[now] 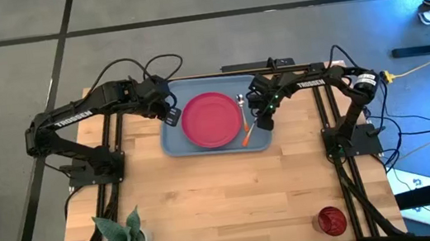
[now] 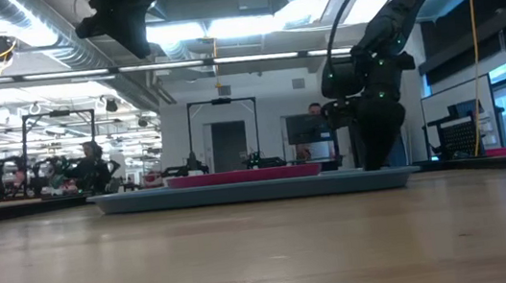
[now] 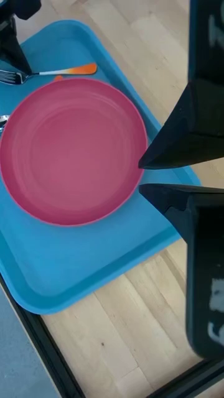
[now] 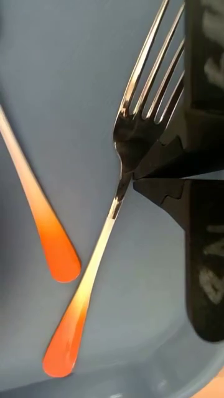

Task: Pick and place plate/cup/fork/spoon on tray
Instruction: Put the orange fork on the blue serving tray at the right of the orange spoon

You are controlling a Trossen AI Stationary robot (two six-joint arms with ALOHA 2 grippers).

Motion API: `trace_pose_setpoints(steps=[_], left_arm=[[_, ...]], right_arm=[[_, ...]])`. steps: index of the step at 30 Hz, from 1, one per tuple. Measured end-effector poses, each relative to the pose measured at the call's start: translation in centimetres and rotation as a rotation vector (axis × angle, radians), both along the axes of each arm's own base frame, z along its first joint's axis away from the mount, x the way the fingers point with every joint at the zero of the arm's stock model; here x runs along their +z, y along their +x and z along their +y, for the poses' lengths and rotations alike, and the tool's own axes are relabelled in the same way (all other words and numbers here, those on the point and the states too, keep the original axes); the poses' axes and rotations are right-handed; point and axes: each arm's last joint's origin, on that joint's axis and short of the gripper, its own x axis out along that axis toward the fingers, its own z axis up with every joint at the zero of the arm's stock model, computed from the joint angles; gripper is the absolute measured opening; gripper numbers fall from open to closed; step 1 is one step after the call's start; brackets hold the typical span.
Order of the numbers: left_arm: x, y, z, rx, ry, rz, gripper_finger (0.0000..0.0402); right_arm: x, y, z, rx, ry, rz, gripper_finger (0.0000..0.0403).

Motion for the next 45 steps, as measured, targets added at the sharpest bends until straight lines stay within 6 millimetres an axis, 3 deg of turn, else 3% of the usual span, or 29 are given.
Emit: trace_pose_setpoints(steps=[18,26,45], left_arm=[[0.0,0.0,0.0,0.0,0.0,0.0,0.0041],[0.0,0.0,0.0,0.0,0.0,0.0,0.0041],[0.0,0.0,0.0,-0.004,0.004,0.003,0.0041]], right_arm=[[1.3,-0.7,-3.6,-0.113,-0.095,-0.03,0.0],[1.3,-1.0,-3.9,-0.122,-0.078,-0.037,0.0],[1.7,-1.5,-6.0,-0.105,-0.237,-0.074,0.0]])
